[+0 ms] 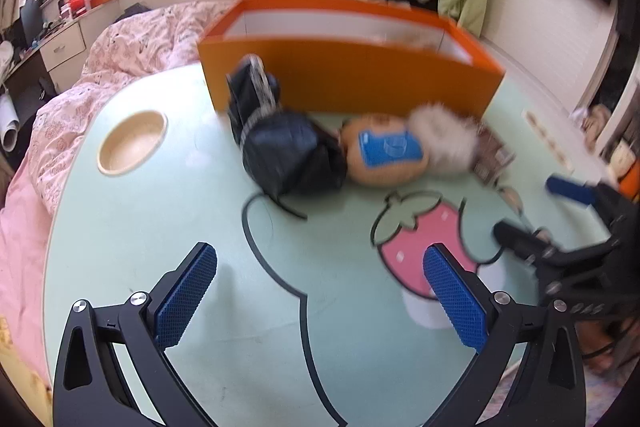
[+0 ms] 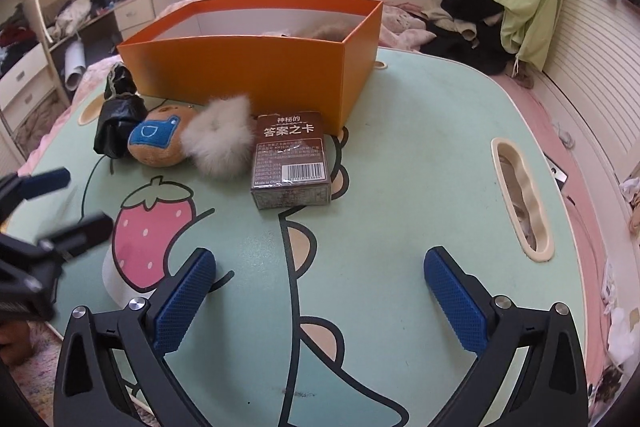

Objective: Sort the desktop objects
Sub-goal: 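Lift the card box out and set it on the desk with the right gripper, then grasp the silver metal piece inside the orange box with the left gripper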

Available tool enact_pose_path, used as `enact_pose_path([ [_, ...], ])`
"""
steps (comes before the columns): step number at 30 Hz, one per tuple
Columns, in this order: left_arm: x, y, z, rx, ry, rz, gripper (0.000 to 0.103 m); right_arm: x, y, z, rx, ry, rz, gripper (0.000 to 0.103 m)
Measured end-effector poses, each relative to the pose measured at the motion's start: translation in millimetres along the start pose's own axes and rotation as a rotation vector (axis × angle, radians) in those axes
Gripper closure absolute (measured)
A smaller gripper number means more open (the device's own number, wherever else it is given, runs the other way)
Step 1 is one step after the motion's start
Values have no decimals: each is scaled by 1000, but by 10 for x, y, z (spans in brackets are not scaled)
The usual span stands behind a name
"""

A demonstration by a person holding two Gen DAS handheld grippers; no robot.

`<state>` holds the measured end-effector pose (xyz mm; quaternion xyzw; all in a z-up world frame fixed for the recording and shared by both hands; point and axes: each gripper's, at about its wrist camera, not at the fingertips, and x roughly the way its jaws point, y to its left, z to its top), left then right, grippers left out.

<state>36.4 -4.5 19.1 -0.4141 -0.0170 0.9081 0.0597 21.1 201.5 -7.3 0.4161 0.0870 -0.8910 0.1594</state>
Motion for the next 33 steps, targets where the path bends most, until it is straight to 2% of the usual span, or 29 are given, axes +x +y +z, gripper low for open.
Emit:
enact_pose_path([
  [2,-130,-4,176,10,-35,-42,0,4,1,10,0,0,0,0],
  [3,-194,-28,315,31,-59,-32,0,2,-1,8,0,0,0,0],
  [5,-311,-122,635,98,-128,52,0,3,-2,10,-1,0,0,0],
  [7,-302,-233,1006,188,-149,79,0,2,-3,9,0,0,1,0],
  [9,-101,-285,1349,242,-89,45,1,2,-5,8,-1,-1,1,0],
  [10,61,-271,1501,248,-36,28,7,2,-6,9,-1,-1,1,0],
  [11,225,-250,1608,239,25,14,21,0,-7,12,-1,-1,2,0],
  [13,625,-158,1771,174,187,-40,42,-5,-12,27,-1,-3,4,0],
  [15,919,-84,1796,114,310,-133,44,-11,-12,28,-2,-5,6,0],
  [16,1013,-75,1784,96,338,-159,44,-13,-12,30,-2,-7,6,0],
  [20,1204,-125,1736,95,372,-143,45,-16,1,29,-3,-9,8,0],
  [21,1245,-124,1736,87,377,-129,48,-16,2,31,-3,-9,8,0],
  [23,1279,-96,1764,53,378,-159,68,-16,4,27,-2,-9,8,0],
  [25,1277,-68,1797,27,383,-194,77,-16,3,29,-3,-10,8,0],
  [29,1267,-56,1795,11,393,-232,74,-13,5,28,-2,-10,8,0],
  [33,1304,-14,1742,-15,415,-236,73,-1,-3,31,-3,-10,8,0],
])
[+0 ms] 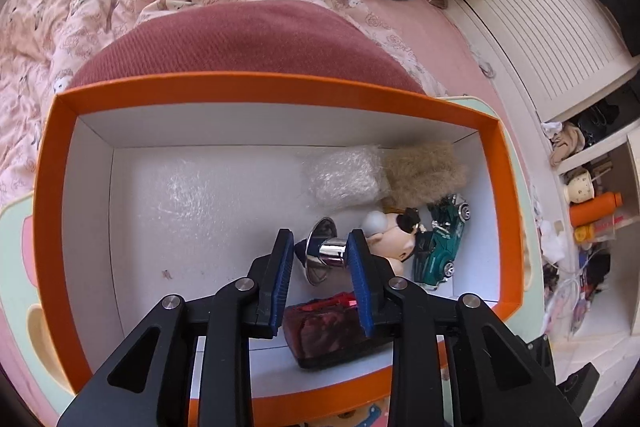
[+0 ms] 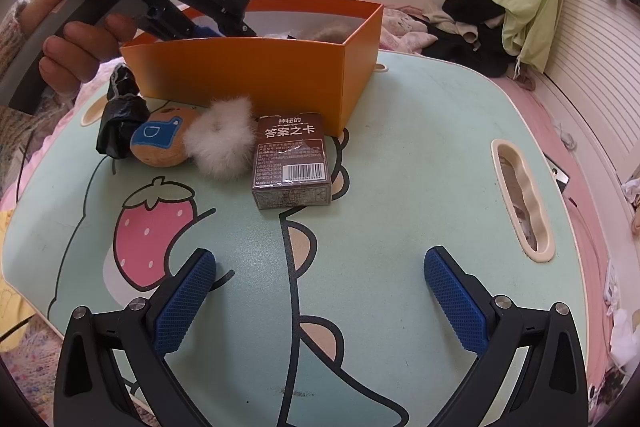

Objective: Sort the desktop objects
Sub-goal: 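Grasp the silver metal piece inside the orange box with the left gripper, then lift the silver piece out and set it on the desk with the left gripper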

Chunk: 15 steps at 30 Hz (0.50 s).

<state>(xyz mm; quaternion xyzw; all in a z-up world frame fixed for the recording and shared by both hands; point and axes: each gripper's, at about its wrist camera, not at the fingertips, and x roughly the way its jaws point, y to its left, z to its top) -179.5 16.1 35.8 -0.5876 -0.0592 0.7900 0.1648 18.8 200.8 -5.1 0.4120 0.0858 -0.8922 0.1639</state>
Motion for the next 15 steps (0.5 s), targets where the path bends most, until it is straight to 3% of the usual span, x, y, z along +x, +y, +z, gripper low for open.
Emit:
enact_pose_path([
  [7,9,6,-13,10,-42,33,72,1,-5,-1,0,0,0,0],
  [12,-540,-76,-98,22,-196,-20,72,2,-4,0,0,0,0,0],
  [15,-891,-248,-364,86,-266,-67,72,3,-8,0,0,0,0,0],
])
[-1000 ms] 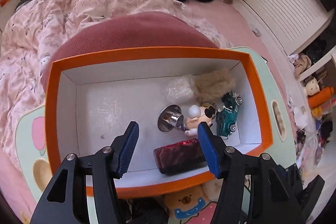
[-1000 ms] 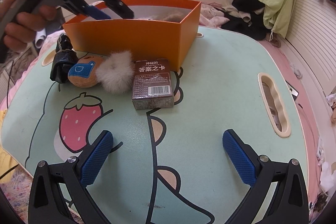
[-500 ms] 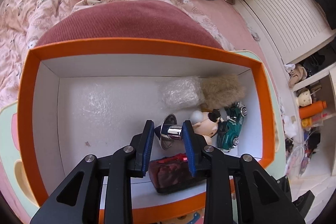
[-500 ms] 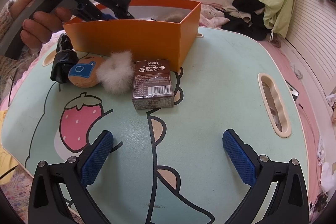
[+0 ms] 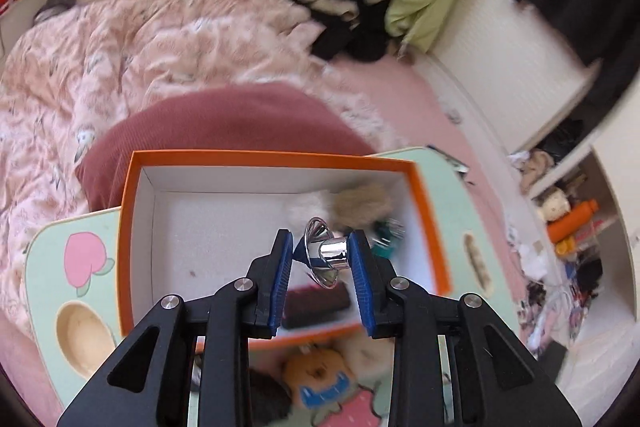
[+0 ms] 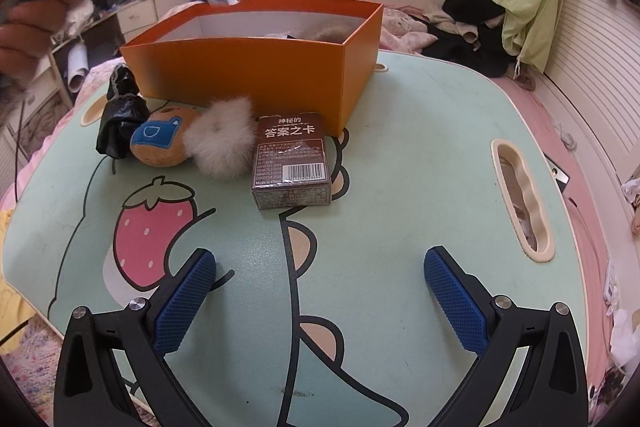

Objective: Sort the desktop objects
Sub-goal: 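Lift the silver piece out and set it on the desk with the left gripper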

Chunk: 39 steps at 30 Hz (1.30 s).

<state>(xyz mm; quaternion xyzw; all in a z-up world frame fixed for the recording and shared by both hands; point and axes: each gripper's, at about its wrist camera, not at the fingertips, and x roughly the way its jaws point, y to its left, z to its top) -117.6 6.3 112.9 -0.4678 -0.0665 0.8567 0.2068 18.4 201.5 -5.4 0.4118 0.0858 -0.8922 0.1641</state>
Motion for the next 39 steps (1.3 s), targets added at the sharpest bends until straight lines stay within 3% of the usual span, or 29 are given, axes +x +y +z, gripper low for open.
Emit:
enact_pose_path([
  [5,-157,-222,-580,56,-5,-65,72,1,-3,-1,0,0,0,0],
  [9,-123,-181,-1004,29,12,-89,72,1,3,0,0,0,0,0],
  [14,-96,-102,-1414,19,34,-38,72,2,-1,-2,0,0,0,0],
  [18,118,25,-1564,2,48,76,72,3,0,0,0,0,0,0],
  [22,145,27,-1493,-2,-30,82,71,3,-3,-1,0,0,0,0],
  [24,121,0,-1477,-3,-62,108,66,2,-3,0,0,-1,0,0],
  [28,0,-82,-1577,28,-107,150,28,3,-3,-1,0,0,0,0],
  [29,-36,-107,-1629,43,-117,175,24,3,-5,-1,0,0,0,0],
  [33,-118,-176,-1865,94,-135,259,23,4,-5,0,0,0,0,0],
  [39,98,-170,-2022,120,-51,346,21,6,-8,-1,-1,0,0,0],
])
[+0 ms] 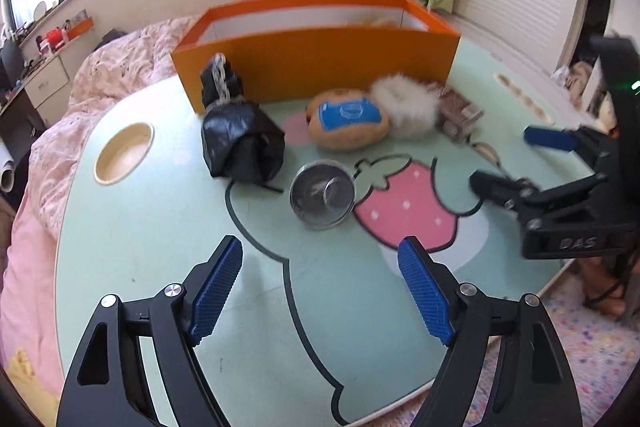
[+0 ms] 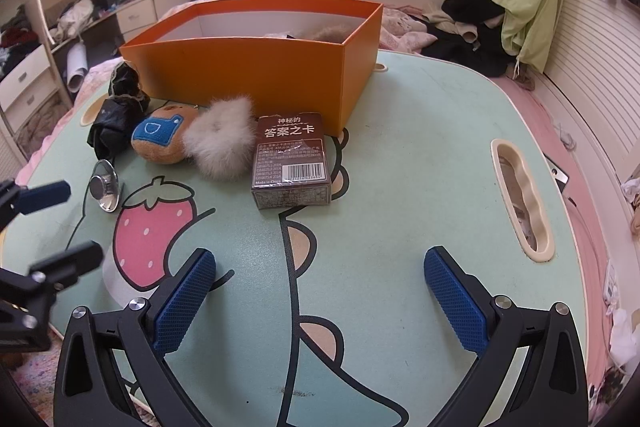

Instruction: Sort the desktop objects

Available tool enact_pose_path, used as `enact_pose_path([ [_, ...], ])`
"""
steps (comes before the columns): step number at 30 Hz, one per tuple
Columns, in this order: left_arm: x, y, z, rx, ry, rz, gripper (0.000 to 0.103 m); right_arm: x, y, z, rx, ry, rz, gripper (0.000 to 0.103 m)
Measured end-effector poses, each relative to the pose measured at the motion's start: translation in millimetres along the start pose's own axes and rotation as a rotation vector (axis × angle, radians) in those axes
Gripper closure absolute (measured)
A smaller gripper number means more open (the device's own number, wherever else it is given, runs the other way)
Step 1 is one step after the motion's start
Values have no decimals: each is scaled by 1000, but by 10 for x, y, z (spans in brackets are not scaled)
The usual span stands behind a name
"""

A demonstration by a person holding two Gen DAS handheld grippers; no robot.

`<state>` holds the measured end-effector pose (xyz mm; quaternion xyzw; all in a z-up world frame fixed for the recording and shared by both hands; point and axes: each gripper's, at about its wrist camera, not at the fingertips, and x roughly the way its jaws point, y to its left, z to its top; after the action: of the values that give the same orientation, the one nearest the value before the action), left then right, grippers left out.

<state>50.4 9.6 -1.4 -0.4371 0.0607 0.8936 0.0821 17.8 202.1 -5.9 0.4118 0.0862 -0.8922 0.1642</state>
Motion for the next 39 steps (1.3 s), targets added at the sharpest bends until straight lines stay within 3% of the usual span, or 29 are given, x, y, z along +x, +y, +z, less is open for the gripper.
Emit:
enact_pose_path([
  [3,50,30,29,-16,-4,-6,13,0,-3,2,0,0,0,0],
  [4,74,39,27,-20,0,-3,1,0,-3,2,0,1,0,0],
  [5,94,51,18,-24,3,-10,0,1,-2,3,0,1,-1,0],
  [13,103,54,5,-17,-47,-20,0,2,-8,-1,-1,0,-1,0],
  [39,110,40,49,-17,-49,-20,0,3,-15,0,0,1,-2,0],
])
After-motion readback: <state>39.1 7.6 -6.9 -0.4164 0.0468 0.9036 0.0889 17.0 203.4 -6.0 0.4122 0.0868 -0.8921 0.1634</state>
